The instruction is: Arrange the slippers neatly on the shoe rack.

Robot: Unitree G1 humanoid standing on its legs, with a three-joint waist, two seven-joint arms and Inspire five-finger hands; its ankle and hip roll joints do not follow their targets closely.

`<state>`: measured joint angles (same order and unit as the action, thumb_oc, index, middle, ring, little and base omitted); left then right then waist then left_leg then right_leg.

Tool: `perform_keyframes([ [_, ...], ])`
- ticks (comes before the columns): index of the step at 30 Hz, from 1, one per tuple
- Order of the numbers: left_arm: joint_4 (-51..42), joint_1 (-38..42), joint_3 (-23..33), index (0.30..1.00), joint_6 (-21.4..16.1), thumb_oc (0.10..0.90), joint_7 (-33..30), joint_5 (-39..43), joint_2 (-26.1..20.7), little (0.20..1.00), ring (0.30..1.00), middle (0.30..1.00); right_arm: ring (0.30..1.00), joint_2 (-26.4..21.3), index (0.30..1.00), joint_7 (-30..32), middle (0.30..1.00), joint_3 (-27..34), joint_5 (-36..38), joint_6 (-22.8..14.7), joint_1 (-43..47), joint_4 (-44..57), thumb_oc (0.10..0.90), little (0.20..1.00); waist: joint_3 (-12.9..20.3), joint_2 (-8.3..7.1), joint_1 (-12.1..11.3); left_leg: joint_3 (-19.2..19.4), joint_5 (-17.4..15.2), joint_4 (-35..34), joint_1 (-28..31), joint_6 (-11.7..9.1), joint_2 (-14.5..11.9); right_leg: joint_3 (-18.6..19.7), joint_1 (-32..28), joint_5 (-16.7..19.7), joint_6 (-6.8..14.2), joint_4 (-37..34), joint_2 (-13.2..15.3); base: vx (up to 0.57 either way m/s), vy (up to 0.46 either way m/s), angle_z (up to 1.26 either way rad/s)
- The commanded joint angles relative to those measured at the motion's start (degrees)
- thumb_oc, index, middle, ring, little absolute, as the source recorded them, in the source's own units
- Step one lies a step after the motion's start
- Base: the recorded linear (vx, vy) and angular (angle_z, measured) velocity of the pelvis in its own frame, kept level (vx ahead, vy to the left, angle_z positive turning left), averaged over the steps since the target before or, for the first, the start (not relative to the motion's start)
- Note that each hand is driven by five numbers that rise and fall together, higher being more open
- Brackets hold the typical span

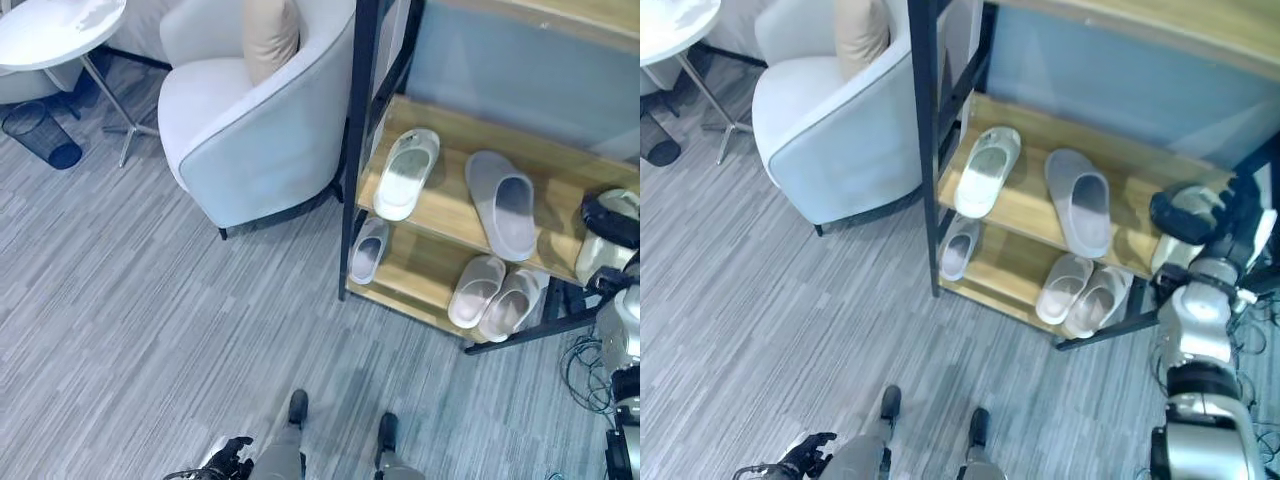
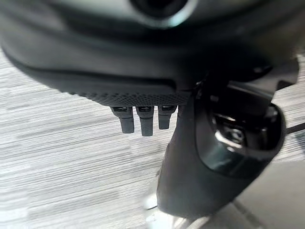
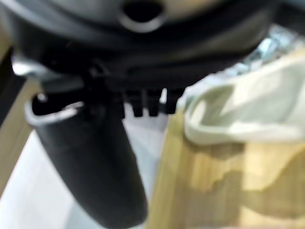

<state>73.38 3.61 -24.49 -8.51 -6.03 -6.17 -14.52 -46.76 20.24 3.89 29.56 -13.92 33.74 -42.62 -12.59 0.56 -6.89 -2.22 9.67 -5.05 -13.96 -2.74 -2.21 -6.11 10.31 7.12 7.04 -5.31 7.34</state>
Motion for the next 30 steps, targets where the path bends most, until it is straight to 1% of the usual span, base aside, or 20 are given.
perform_keyframes([
  [1, 1.17, 3.60, -2.20, 0.900, -1.58, 0.800, 1.23, 2.69, 1.42, 0.900, 0.900, 0.900, 0.900, -7.93, 0.900, 1.32, 0.900, -2.01, 1.67, -4.89, 10.88, 1.58, 0.800, 0.900, -1.69, -2.94, -1.04, -0.49, -9.16, 4.74, -0.01, -0.04, 0.40, 1.17, -2.41, -4.37, 2.82, 0.67, 3.09, -0.04, 0.026, 0.02],
  [4, 0.41, 4.89, -2.70, 0.900, -1.81, 0.800, 0.95, 4.59, 1.29, 0.900, 0.900, 0.900, 0.900, -8.84, 0.900, 0.36, 0.900, -6.19, 3.03, -4.35, 16.23, 0.38, 0.800, 0.900, -2.94, -2.47, -0.92, -0.23, -8.89, 5.13, -1.57, -0.21, 0.67, 1.52, -0.93, -3.93, 2.76, 0.79, 3.25, -0.04, 0.032, -0.02],
  [6, 0.45, 5.11, -2.79, 0.900, -1.76, 0.800, 0.85, 5.08, 1.48, 0.900, 0.900, 0.900, 0.900, -9.08, 0.900, 0.04, 0.900, -7.26, 2.97, -3.96, 17.19, 0.25, 0.800, 0.900, -3.33, -2.34, -0.79, 0.00, -8.86, 5.29, -2.03, -0.28, 0.77, 1.64, -0.45, -3.78, 2.78, 0.83, 3.33, -0.01, 0.010, 0.04],
  [7, 0.59, 5.66, -2.11, 0.900, -1.59, 0.800, 0.67, 5.83, 1.37, 0.900, 0.900, 0.900, 0.900, -9.75, 0.900, -0.44, 0.900, -9.57, 1.37, -2.77, 18.19, 0.20, 0.800, 0.900, -3.89, -2.33, -0.62, 0.21, -8.80, 5.64, -2.73, -0.36, 0.78, 1.82, 0.19, -3.50, 2.83, 0.85, 3.34, -0.02, 0.019, 0.06],
  [8, 0.56, 5.84, -1.60, 0.900, -1.46, 0.800, 0.53, 6.34, 1.31, 0.900, 0.900, 0.900, 0.900, -9.94, 0.900, -0.82, 0.900, -10.48, 0.11, -2.09, 18.02, 0.35, 0.800, 0.900, -4.24, -2.31, -0.54, 0.27, -8.76, 5.72, -2.96, -0.37, 0.89, 1.89, 0.43, -3.44, 2.82, 0.87, 3.30, -0.04, 0.024, 0.02],
  [9, 0.49, 6.31, -1.04, 0.900, -1.50, 0.800, 0.34, 7.05, 1.45, 0.900, 0.900, 0.900, 0.900, -9.78, 0.900, -0.61, 0.900, -10.30, -0.70, -1.57, 17.26, 0.38, 0.800, 0.900, -4.84, -2.24, -0.32, 0.27, -8.75, 5.95, -3.53, -0.38, 0.96, 2.01, 0.87, -3.33, 2.77, 0.94, 3.30, 0.00, 0.000, 0.00],
  [12, 0.39, 6.65, -0.93, 0.900, -1.62, 0.800, 0.10, 7.31, 1.34, 0.900, 0.900, 0.900, 0.900, -10.23, 0.900, 0.14, 0.900, -9.68, -2.70, -1.27, 16.71, 0.58, 0.800, 0.900, -5.20, -2.22, -0.38, 0.15, -8.75, 6.23, -4.18, -0.39, 1.00, 1.99, 1.31, -3.26, 2.76, 0.96, 3.35, -0.01, 0.003, -0.01],
  [14, 0.32, 6.95, -0.79, 0.900, -1.72, 0.800, -0.13, 6.93, 1.11, 0.900, 0.900, 0.900, 0.900, -11.38, 0.900, 0.90, 0.900, -9.46, -5.28, -0.66, 16.82, 0.13, 0.800, 0.900, -5.56, -2.20, -0.27, -0.04, -8.70, 6.26, -4.62, -0.38, 1.07, 2.02, 1.76, -3.16, 2.83, 0.97, 3.34, -0.02, 0.005, 0.00],
  [18, 0.76, 7.91, -0.30, 0.900, -1.75, 0.800, -0.53, 7.35, 0.87, 0.900, 0.900, 0.900, 0.900, -11.86, 0.900, 1.37, 0.900, -9.07, -5.18, -0.84, 17.31, -0.69, 0.800, 0.900, -6.07, -2.38, -0.17, -0.22, -8.61, 6.16, -4.95, -0.33, 1.02, 2.23, 2.27, -3.02, 2.83, 1.01, 3.21, -0.02, 0.003, -0.01],
  [20, 0.52, 8.08, -0.06, 0.900, -2.03, 0.800, -0.74, 7.41, 0.61, 0.900, 0.900, 0.900, 0.900, -12.24, 0.900, 0.41, 0.900, -10.29, -5.78, -0.43, 18.48, -1.53, 0.800, 0.900, -6.21, -2.77, -0.13, -0.50, -8.66, 6.10, -4.92, -0.25, 0.92, 2.49, 2.62, -2.95, 2.74, 1.10, 3.06, 0.00, 0.000, 0.00],
  [24, 0.22, 8.31, -0.39, 0.900, -2.17, 0.800, -0.61, 7.53, 0.74, 0.900, 0.900, 0.900, 0.900, -11.71, 0.900, 0.82, 0.900, -10.41, -6.06, -0.67, 19.26, -1.36, 0.800, 0.900, -6.32, -2.78, -0.16, -0.62, -8.65, 6.03, -4.94, -0.20, 0.97, 2.54, 2.76, -2.84, 2.77, 1.08, 3.07, 0.00, 0.000, 0.00],
  [30, 0.04, 8.82, -1.30, 0.900, -2.31, 0.800, -0.60, 7.61, 0.86, 0.900, 0.900, 0.900, 0.900, -11.14, 0.900, 2.10, 0.900, -12.05, -5.98, -1.33, 23.75, -0.01, 0.800, 0.900, -6.49, -2.84, -0.52, -0.88, -8.35, 5.88, -5.56, -0.14, 1.33, 2.29, 3.32, -2.59, 2.87, 0.95, 3.15, 0.00, 0.000, 0.00],
])
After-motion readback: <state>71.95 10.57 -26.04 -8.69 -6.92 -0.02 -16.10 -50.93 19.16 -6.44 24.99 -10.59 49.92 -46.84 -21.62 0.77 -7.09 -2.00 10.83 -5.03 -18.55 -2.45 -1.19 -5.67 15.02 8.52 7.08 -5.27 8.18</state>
